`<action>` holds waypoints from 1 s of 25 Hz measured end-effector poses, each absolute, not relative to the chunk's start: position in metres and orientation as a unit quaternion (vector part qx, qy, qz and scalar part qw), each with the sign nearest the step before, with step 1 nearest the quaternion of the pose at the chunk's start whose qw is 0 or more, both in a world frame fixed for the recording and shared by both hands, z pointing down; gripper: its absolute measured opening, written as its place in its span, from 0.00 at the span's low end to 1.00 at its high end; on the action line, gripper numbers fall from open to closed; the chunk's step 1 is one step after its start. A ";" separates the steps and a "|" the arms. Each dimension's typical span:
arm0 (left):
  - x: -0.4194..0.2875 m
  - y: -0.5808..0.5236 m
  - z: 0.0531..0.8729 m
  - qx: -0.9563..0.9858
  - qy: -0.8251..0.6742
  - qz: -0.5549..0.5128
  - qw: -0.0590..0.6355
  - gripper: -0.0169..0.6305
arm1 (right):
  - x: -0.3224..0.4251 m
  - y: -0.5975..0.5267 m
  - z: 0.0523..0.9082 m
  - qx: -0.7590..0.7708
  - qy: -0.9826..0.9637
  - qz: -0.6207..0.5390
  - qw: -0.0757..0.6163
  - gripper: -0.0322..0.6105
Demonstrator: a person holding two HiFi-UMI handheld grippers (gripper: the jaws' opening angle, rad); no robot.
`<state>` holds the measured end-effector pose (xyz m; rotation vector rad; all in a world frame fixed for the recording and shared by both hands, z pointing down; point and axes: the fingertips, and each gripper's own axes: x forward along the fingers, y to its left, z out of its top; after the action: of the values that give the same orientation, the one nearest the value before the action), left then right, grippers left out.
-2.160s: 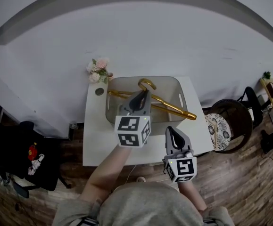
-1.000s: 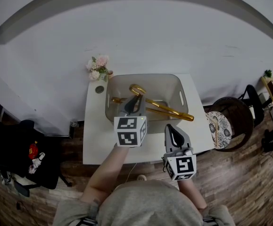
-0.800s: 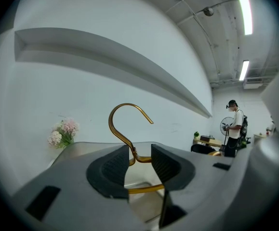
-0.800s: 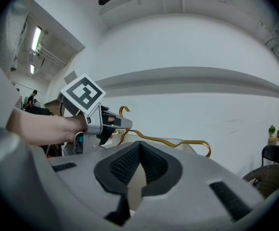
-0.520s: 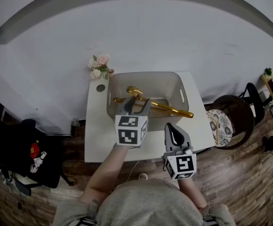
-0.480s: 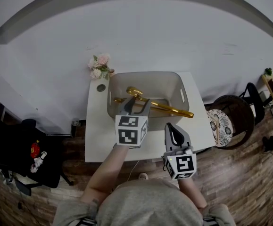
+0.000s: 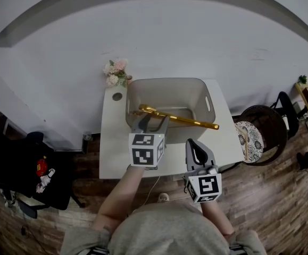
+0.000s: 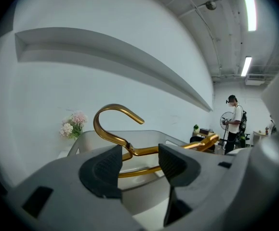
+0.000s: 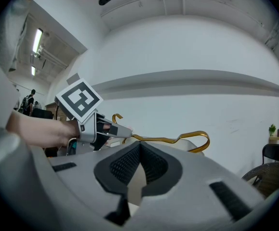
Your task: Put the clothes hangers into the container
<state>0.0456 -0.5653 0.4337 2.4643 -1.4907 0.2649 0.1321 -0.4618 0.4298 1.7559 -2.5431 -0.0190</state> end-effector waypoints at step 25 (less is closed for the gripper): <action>-0.010 -0.470 0.427 0.837 -0.525 0.082 0.127 0.36 | 0.090 -0.370 0.415 0.575 -0.818 -0.025 0.023 0.05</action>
<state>-0.0098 -0.4704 0.4272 2.4376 -1.5297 0.2382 0.0905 -0.3699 0.4154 1.7801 -2.5324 -0.0786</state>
